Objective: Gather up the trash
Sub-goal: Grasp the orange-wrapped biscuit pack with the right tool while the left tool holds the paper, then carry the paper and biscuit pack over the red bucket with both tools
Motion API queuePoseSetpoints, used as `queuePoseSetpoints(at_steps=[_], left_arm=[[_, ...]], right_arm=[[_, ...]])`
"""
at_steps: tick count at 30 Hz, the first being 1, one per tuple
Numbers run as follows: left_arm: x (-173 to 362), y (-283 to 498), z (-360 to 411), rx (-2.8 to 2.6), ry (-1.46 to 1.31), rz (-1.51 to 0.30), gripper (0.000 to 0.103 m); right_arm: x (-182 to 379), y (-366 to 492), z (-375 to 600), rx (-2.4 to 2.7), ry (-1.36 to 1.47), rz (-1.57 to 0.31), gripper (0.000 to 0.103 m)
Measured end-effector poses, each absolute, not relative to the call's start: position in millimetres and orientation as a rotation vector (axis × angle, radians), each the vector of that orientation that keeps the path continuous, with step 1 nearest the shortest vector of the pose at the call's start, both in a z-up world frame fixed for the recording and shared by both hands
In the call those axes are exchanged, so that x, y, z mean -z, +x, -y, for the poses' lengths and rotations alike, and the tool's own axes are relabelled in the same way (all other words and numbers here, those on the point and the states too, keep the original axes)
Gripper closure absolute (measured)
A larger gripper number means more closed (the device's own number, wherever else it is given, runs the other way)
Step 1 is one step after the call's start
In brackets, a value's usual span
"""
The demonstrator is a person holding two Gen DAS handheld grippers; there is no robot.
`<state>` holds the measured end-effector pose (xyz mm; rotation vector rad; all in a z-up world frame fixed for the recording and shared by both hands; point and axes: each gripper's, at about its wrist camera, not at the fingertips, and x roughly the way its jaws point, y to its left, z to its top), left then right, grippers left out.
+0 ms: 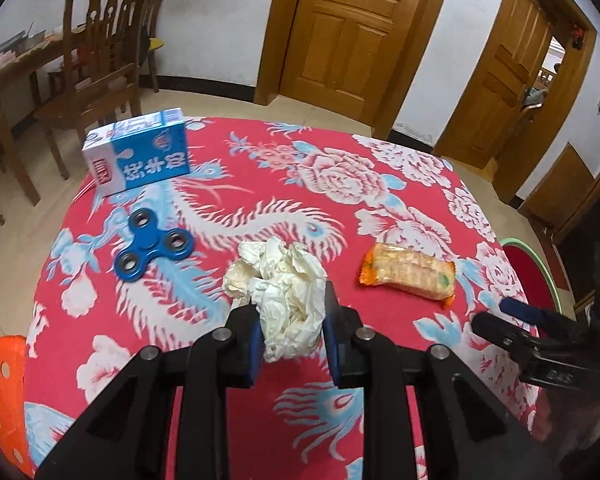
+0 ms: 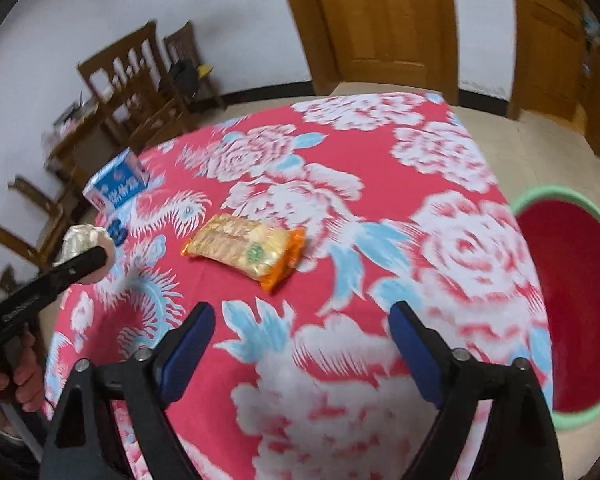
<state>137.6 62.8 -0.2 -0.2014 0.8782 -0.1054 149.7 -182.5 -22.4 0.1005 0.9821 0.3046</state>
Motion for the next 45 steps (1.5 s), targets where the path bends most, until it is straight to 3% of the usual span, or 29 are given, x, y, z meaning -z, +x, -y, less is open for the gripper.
queuePoseSetpoints(at_steps=[17, 19, 21, 26, 45], left_arm=[[11, 134, -74, 0.107, -0.245, -0.901, 0.079], [12, 134, -73, 0.111, -0.246, -0.902, 0.079], [12, 134, -71, 0.114, -0.245, -0.902, 0.079], [11, 131, -67, 0.126, -0.249, -0.901, 0.079], [-9, 105, -29, 0.262, -0.184, -0.84, 0.078]], right_arm=[[44, 206, 134, -0.347, -0.117, -1.029, 0.008], [42, 205, 136, -0.341, -0.103, -1.02, 0.015], [40, 202, 135, -0.338, -0.109, -1.012, 0.031], [37, 192, 139, -0.346, -0.064, -1.009, 0.046], [2, 99, 192, -0.178, 0.276, -0.893, 0.051]])
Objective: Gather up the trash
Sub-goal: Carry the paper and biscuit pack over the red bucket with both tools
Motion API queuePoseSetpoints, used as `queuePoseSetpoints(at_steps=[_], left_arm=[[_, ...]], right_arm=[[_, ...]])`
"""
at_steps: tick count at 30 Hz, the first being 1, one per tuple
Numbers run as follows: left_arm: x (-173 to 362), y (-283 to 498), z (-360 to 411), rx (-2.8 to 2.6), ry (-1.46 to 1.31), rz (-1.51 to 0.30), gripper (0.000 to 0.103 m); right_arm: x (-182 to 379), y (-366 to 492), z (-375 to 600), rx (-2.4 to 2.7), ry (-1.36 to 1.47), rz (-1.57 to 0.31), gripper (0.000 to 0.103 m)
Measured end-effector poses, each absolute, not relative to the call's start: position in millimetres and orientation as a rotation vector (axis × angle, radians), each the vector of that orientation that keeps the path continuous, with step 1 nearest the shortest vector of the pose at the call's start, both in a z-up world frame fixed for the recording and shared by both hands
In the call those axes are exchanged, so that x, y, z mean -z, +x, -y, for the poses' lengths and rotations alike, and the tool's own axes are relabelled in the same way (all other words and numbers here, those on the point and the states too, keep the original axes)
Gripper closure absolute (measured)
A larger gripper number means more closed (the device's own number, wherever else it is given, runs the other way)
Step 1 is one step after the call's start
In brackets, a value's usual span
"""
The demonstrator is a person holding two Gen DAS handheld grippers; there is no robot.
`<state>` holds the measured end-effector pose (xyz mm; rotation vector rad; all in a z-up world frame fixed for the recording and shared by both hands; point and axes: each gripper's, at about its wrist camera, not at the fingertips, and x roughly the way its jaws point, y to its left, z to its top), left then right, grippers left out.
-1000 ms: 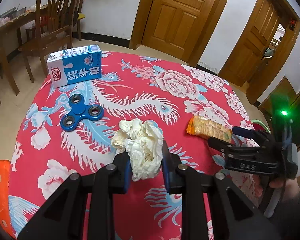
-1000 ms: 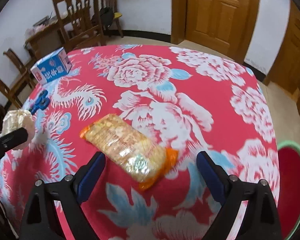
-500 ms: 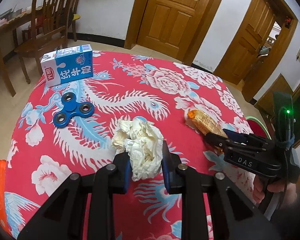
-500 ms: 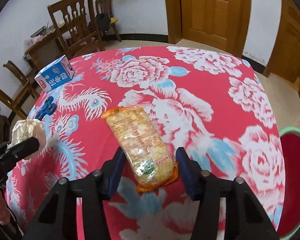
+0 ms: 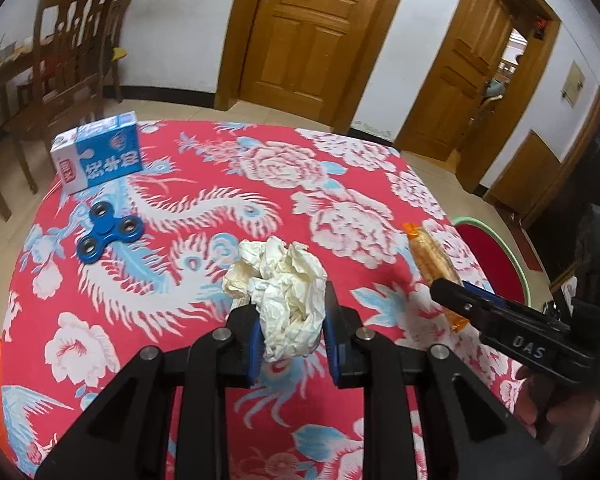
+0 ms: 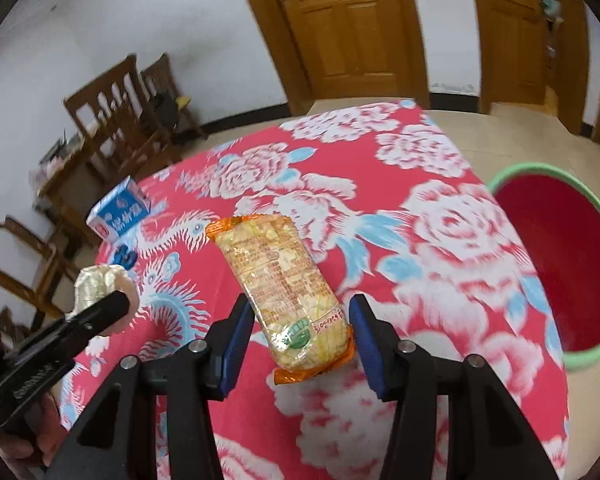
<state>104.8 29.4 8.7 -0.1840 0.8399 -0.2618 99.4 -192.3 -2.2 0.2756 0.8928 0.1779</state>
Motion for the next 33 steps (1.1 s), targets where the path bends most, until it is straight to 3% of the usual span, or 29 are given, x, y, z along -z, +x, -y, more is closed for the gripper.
queuePoseSetpoints(at_steps=[15, 33], left_arm=[[-31, 94, 27, 0.38, -0.102, -0.815, 0.078], [-30, 127, 137, 0.527, 0.004, -0.849, 0.079]], right_arm=[[-22, 62, 264, -0.045, 0.386, -0.795, 0.051], [11, 65, 394, 0.169, 0.526, -0.813, 0.05]])
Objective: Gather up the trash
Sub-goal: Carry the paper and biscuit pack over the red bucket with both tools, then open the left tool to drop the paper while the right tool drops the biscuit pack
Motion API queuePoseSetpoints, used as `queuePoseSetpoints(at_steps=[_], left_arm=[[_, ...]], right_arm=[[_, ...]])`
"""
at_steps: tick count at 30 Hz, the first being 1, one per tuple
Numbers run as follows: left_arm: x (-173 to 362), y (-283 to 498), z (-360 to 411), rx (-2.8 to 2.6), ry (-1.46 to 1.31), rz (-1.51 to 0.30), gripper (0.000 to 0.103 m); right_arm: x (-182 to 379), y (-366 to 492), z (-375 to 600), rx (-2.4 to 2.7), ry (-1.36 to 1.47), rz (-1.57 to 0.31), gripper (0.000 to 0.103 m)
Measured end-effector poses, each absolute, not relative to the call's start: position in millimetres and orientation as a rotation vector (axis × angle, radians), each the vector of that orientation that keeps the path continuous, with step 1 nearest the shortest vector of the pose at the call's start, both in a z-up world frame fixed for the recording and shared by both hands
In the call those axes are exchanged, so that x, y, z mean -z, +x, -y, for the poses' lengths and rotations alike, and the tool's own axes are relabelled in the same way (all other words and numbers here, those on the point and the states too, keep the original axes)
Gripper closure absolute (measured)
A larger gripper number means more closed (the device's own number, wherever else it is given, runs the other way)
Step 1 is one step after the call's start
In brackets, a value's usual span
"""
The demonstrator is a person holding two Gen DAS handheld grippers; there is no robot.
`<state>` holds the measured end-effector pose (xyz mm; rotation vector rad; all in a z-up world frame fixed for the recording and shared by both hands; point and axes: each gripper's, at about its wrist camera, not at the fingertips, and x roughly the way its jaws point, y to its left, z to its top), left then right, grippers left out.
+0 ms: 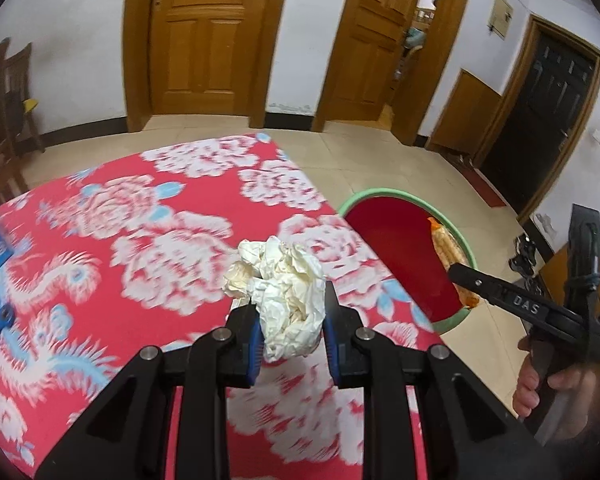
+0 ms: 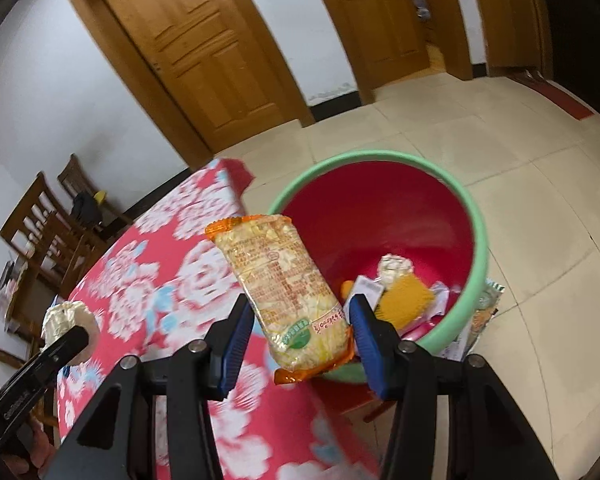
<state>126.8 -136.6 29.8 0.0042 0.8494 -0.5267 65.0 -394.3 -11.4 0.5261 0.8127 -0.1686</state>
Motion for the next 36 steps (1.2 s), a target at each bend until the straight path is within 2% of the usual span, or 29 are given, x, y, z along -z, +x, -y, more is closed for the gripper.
queuePoseSetpoints(at_steps=[13, 29, 31, 34, 36], left_arm=[[-25, 152, 199, 0.642, 0.025, -0.854, 0.079], [-1, 163, 270, 0.776, 0.107, -0.86, 0.078], [3, 166, 278, 0.77, 0.117, -0.864, 0.07], [7, 168, 285, 0.737, 0.131, -0.861, 0.049], [8, 169, 286, 0.72, 0.131, -0.858, 0.047]], right_arm=[[26, 74, 432, 0.2, 0.555, -0.809, 0.047], [4, 37, 443, 0.239, 0.585, -0.683, 0.044], [6, 34, 446, 0.244, 0.596, -0.681, 0.043], [6, 34, 448, 0.246, 0.601, -0.682, 0.043], [6, 32, 449, 0.245, 0.602, -0.682, 0.043]])
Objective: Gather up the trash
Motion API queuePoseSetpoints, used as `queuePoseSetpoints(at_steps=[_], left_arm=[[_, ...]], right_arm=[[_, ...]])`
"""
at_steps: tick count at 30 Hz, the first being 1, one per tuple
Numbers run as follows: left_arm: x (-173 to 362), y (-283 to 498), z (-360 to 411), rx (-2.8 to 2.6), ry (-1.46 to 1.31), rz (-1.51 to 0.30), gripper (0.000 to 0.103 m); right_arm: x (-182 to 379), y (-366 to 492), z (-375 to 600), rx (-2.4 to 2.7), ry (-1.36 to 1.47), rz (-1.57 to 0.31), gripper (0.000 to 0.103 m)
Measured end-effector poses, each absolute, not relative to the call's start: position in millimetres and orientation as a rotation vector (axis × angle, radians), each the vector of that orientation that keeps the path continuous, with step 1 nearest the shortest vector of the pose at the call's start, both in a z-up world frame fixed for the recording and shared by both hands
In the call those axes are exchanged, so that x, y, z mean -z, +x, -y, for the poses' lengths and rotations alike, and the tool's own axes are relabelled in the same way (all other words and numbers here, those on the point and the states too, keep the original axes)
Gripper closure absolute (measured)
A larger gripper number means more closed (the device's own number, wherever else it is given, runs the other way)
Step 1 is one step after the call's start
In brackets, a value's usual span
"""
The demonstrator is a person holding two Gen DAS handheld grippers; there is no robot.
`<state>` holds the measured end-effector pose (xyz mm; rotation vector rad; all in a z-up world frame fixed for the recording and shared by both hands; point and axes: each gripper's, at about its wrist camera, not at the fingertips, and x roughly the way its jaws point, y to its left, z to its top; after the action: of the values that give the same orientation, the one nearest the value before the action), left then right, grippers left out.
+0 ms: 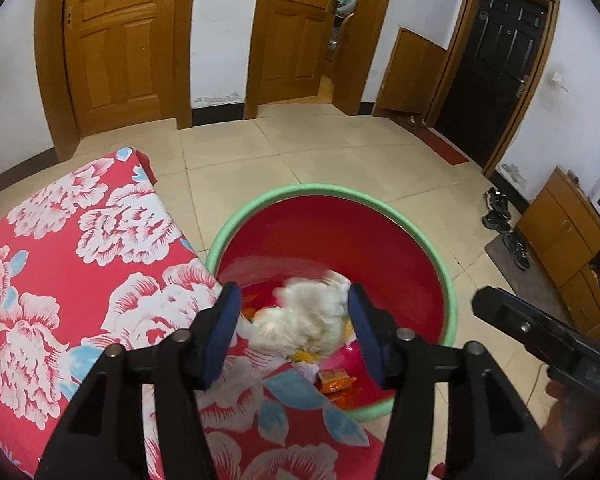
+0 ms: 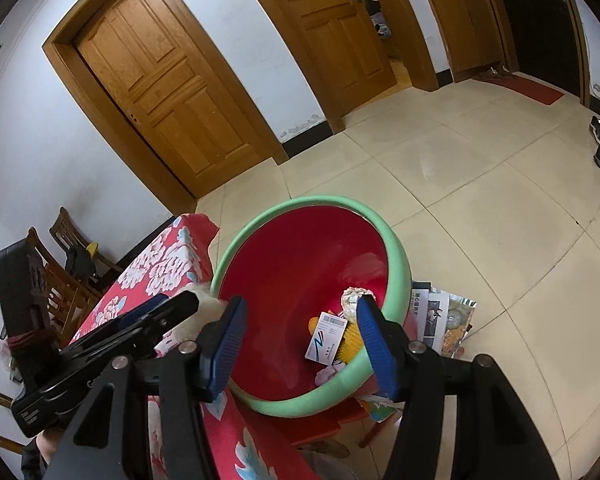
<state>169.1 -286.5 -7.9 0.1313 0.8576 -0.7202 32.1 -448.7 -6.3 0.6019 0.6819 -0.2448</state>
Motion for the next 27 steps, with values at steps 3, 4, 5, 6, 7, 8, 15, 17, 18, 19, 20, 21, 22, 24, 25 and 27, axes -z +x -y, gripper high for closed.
queuePoseSetpoints(at_steps=[3, 4, 5, 6, 7, 8, 15, 17, 18, 19, 20, 21, 22, 24, 25, 27], left_arm=[[8, 172, 282, 0.703, 0.111, -0.867, 0.047], [7, 173, 279, 0.699, 0.099, -0.871, 0.047], [6, 173, 275, 0.691, 0.086, -0.876, 0.047], [4, 173, 272, 0.685, 0.076, -0.877, 0.047], [3, 172, 268, 0.68, 0.068, -0.877, 0.047], [1, 170, 264, 0.673, 0.06, -0.877, 0.047], [-16, 150, 230, 0.602, 0.053, -0.862, 0.047], [-21, 144, 219, 0.579, 0.05, -0.854, 0.047], [-24, 140, 212, 0.566, 0.041, -0.849, 0.047], [-27, 136, 205, 0.555, 0.032, -0.846, 0.047], [-30, 133, 197, 0.545, 0.019, -0.841, 0.047], [-33, 130, 190, 0.533, 0.008, -0.836, 0.047], [-34, 127, 184, 0.523, 0.001, -0.832, 0.047], [-38, 121, 168, 0.488, -0.009, -0.822, 0.047], [-40, 116, 159, 0.463, -0.014, -0.818, 0.047], [-42, 109, 143, 0.426, -0.027, -0.817, 0.047]], right_arm=[[4, 31, 447, 0.238, 0.59, -0.681, 0.043], [3, 30, 446, 0.234, 0.587, -0.68, 0.042], [2, 29, 444, 0.232, 0.584, -0.679, 0.039], [1, 28, 443, 0.227, 0.582, -0.675, 0.036], [-1, 26, 441, 0.221, 0.581, -0.671, 0.035], [-2, 25, 440, 0.212, 0.582, -0.667, 0.033], [-19, 15, 416, 0.165, 0.539, -0.649, 0.017], [-24, 12, 408, 0.146, 0.52, -0.642, 0.015], [-28, 11, 402, 0.133, 0.506, -0.641, 0.015], [-30, 10, 399, 0.125, 0.498, -0.641, 0.015], [-32, 9, 393, 0.114, 0.487, -0.64, 0.014], [-34, 7, 387, 0.104, 0.475, -0.639, 0.012], [-37, 6, 381, 0.095, 0.463, -0.637, 0.011], [-42, 3, 372, 0.082, 0.448, -0.631, 0.009], [-44, 1, 366, 0.075, 0.439, -0.628, 0.008], [-48, -1, 355, 0.064, 0.423, -0.619, 0.005]])
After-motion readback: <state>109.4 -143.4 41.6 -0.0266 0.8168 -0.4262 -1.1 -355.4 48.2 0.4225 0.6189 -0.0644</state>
